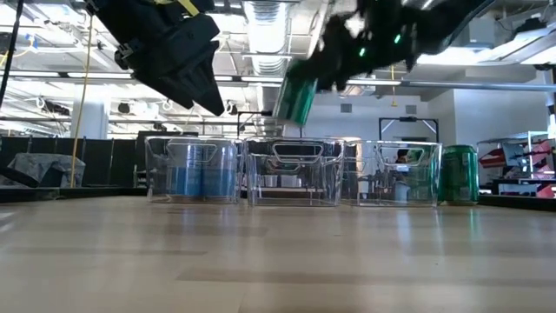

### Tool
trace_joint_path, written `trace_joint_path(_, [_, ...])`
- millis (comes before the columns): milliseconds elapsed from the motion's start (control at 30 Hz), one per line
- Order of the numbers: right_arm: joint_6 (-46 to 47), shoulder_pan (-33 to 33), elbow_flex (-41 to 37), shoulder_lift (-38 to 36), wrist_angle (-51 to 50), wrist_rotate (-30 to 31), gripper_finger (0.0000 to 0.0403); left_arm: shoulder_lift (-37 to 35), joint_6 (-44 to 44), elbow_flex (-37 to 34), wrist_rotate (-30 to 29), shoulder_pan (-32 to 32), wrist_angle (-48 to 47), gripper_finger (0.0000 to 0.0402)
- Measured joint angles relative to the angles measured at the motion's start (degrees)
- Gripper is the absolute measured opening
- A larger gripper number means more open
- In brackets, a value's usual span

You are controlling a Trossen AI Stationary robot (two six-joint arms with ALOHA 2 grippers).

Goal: Sort soda cans
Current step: Put the green soda can into the middle transparent bin

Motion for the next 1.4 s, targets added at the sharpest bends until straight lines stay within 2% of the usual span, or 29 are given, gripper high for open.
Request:
trace_joint_path(100, [1.04,-2.6,1.67,5.73,2.64,-0.43,0.0302,0.02,-0.14,-0.02,-0.05,-0.07,-0.53,0.0391])
trace_joint_path(300, [0.94,-5.95,11.05,16.89,-0.74,-3.07,0.0302,0.02,0.86,-0.02,-1.87,1.03,-0.36,0.0391])
trace_joint_path(467, [0.94,-6.57,17.89,22.81,-6.19,-3.28,0.0302,0.02,1.68,-0.02,1.59,1.77,-0.43,0.0391])
trace_joint_path(633, [0.91,-7.38,20.09,25.55,-9.28,-3.99,0.0302,0.04,2.62,-0.02,1.64,1.76,-0.86,0.0391])
trace_joint_path(933, [1.08,-9.29,20.15,29.09,-9.08,-4.0,0.0304,0.04,2.99,-0.02,1.57,2.71,-1.38,0.0391])
trace_joint_path(1400, [0.65,-10.43,20.24,29.52,-3.56,-5.09,0.0372,0.04,3.28,-0.02,1.86,5.15,-1.32,0.0391])
